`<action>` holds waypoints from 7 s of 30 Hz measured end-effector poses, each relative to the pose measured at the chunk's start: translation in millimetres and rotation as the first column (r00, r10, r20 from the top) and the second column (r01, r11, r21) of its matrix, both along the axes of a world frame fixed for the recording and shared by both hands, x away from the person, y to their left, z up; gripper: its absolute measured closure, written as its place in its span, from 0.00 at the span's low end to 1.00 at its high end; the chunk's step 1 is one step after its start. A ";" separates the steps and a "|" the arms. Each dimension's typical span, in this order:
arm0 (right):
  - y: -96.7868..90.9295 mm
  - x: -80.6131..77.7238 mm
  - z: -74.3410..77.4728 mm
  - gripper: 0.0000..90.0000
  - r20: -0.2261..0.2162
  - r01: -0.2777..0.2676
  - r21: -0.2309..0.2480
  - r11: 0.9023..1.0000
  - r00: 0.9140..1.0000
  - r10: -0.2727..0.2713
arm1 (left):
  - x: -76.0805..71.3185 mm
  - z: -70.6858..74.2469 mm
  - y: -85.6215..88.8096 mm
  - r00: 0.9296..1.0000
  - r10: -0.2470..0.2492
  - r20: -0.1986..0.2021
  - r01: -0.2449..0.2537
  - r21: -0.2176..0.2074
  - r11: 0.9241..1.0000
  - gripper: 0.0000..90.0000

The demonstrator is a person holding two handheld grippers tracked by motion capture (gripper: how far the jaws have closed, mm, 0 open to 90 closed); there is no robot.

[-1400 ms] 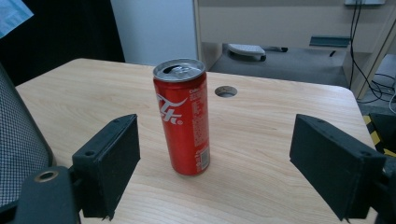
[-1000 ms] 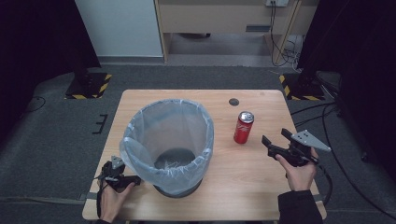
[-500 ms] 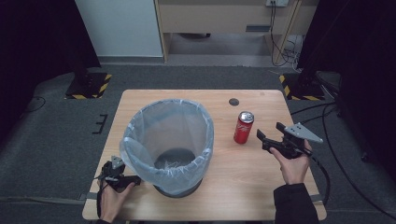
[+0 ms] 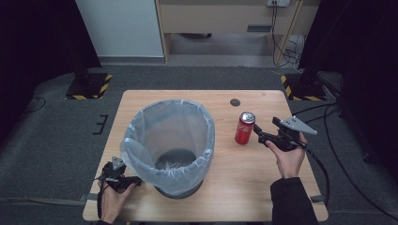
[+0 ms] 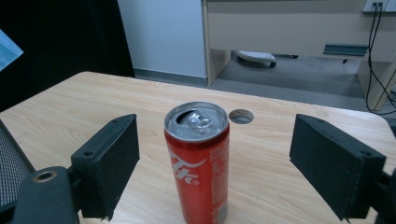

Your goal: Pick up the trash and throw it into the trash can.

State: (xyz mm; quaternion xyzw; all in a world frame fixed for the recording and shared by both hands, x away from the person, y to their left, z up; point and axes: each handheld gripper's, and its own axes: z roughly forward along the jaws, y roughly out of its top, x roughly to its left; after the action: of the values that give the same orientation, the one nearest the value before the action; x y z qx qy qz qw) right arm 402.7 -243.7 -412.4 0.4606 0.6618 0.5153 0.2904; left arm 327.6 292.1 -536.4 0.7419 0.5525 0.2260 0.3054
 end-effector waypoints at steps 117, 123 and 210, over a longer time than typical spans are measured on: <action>35.3 -38.2 55.4 0.38 0.296 -0.252 0.140 0.958 0.933 0.202 | -0.2 0.0 -1.5 1.000 -0.004 -0.001 0.004 0.000 1.000 0.00; 37.0 -45.3 64.6 0.38 0.327 -0.284 0.165 0.944 0.919 0.219 | -0.2 0.0 -1.5 1.000 -0.004 0.000 0.004 0.000 1.000 0.00; 118.4 -62.6 100.0 0.26 0.318 -0.425 0.091 0.901 0.869 0.378 | -0.2 -0.1 -2.4 1.000 -0.007 0.000 0.007 0.000 1.000 0.00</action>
State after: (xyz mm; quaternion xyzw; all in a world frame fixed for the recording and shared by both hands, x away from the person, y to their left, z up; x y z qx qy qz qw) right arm 340.1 -125.4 -312.4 0.2526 0.6498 0.6777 0.2338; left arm 327.4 289.7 -536.4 0.7438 0.5500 0.2249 0.3062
